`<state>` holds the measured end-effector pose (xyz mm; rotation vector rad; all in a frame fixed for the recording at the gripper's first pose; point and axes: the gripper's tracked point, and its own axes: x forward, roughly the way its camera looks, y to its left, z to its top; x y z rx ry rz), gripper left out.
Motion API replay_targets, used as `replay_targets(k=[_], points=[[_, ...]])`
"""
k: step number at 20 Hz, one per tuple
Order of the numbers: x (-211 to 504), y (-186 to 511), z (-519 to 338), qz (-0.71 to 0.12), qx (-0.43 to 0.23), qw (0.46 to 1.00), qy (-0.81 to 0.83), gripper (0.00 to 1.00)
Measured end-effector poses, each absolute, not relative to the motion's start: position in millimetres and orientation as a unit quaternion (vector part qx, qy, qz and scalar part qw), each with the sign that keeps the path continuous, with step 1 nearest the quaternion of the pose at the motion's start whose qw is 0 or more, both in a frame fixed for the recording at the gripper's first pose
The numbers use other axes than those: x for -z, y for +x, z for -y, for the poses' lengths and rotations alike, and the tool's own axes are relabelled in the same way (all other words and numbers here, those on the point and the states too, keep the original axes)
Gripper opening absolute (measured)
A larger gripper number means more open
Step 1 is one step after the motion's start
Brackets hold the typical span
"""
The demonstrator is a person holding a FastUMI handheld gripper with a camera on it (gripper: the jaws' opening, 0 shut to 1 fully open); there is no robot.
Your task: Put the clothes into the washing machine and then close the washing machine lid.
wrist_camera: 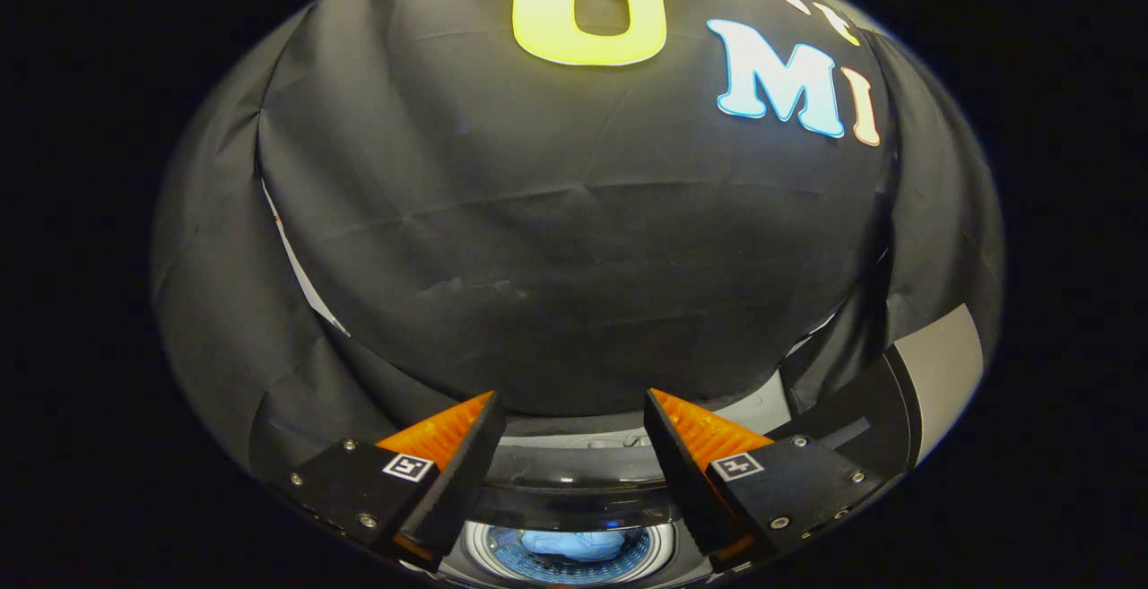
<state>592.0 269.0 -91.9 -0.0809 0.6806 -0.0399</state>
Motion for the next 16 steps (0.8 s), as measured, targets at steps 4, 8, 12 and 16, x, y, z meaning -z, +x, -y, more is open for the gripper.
replay_targets(k=[4,8,12,16], points=[[88,576,-269,-0.313,0.020,0.949,-0.042,0.97],[86,556,-270,-0.294,0.018,0.955,-0.043,0.97],[88,539,-271,-0.296,0.019,0.954,-0.045,0.97],[90,526,-271,-0.287,0.015,0.957,-0.044,0.97]])
